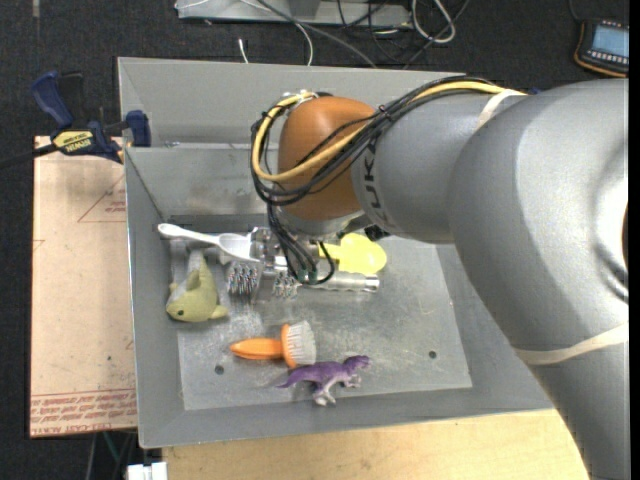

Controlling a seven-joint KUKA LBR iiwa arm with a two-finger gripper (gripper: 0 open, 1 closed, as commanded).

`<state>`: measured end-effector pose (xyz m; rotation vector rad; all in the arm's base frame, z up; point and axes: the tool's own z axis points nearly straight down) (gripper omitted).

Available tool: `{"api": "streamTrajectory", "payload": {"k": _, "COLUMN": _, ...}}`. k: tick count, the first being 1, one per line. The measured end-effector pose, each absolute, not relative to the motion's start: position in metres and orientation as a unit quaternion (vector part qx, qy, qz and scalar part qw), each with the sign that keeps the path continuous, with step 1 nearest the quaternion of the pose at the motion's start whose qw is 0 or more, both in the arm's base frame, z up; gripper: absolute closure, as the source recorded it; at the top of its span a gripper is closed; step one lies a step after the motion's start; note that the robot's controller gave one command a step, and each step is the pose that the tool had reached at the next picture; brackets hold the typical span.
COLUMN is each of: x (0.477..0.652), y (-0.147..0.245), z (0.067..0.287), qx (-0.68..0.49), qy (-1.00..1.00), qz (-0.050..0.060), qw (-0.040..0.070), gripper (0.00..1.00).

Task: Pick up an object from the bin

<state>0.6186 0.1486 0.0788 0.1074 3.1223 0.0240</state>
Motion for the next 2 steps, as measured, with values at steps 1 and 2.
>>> {"api": "streamTrajectory", "payload": {"k": 1, "x": 0.6200, "y": 0.1489, "z": 0.0885, "qx": 0.035, "qy": 0.999, "qz": 0.009, "qw": 0.012, "gripper": 1.00}}
{"api": "streamTrajectory", "payload": {"k": 2, "x": 0.6211, "y": 0.1493, "z": 0.0938, "qx": 0.035, "qy": 0.999, "qz": 0.010, "qw": 0.013, "gripper": 1.00}}
